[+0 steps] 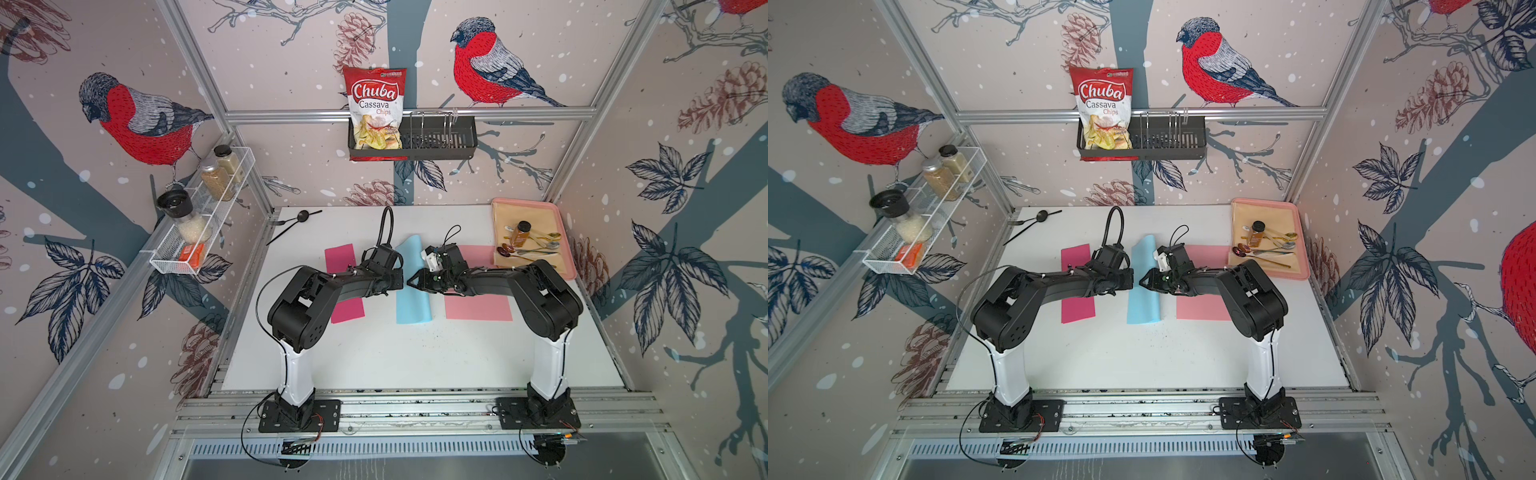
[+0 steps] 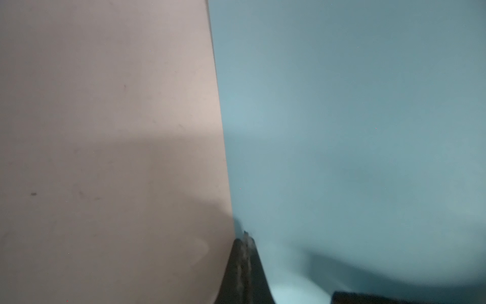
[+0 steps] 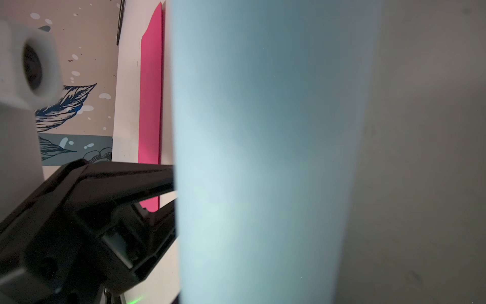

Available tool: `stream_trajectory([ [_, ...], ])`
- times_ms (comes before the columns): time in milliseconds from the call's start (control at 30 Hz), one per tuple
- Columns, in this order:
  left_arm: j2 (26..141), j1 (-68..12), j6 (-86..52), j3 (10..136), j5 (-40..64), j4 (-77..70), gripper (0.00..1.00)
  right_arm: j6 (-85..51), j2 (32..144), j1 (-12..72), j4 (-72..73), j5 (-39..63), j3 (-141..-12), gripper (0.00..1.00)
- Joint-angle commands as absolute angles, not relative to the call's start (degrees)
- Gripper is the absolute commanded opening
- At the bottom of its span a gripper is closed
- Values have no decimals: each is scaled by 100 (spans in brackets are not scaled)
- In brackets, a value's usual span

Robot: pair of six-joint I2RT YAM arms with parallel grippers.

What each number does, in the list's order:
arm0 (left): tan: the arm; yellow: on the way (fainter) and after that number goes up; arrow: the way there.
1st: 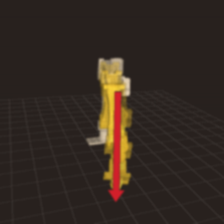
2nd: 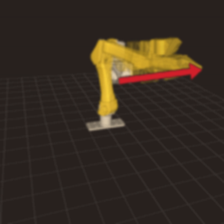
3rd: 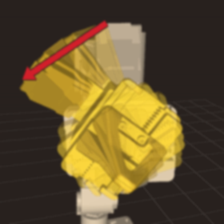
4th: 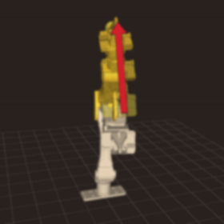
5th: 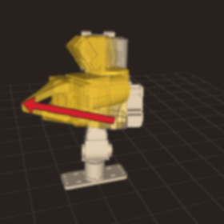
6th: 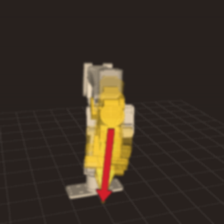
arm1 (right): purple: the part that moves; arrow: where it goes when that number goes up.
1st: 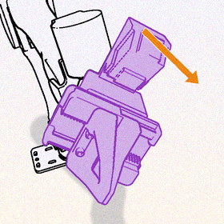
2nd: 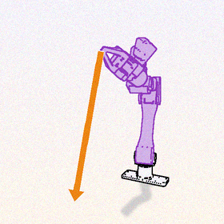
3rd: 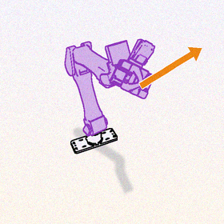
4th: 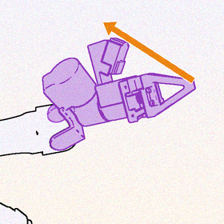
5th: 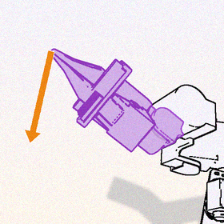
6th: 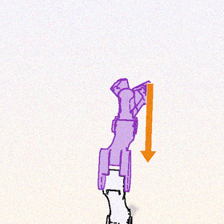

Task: Fold the rectangular paper in half along the long edge
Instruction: Pick up the paper from the center of the board.

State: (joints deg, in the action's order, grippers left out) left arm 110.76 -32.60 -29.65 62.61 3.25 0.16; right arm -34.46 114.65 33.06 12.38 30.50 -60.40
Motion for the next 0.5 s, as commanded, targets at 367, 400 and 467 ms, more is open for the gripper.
stream_trajectory([
  [367, 10446, -3410, -3050, 6287, 388, 850, 24, -3976, 11085, 3208, 1786, 3771, -5597, 25],
  [400, 10355, -3410, -3051, 6284, 357, 876, 27, -4024, 11029, 3202, 1856, 3842, -5567, 25],
  [467, 10156, -3410, -3044, 6276, 306, 920, 35, -4128, 10908, 3191, 1982, 3957, -5495, 25],
])
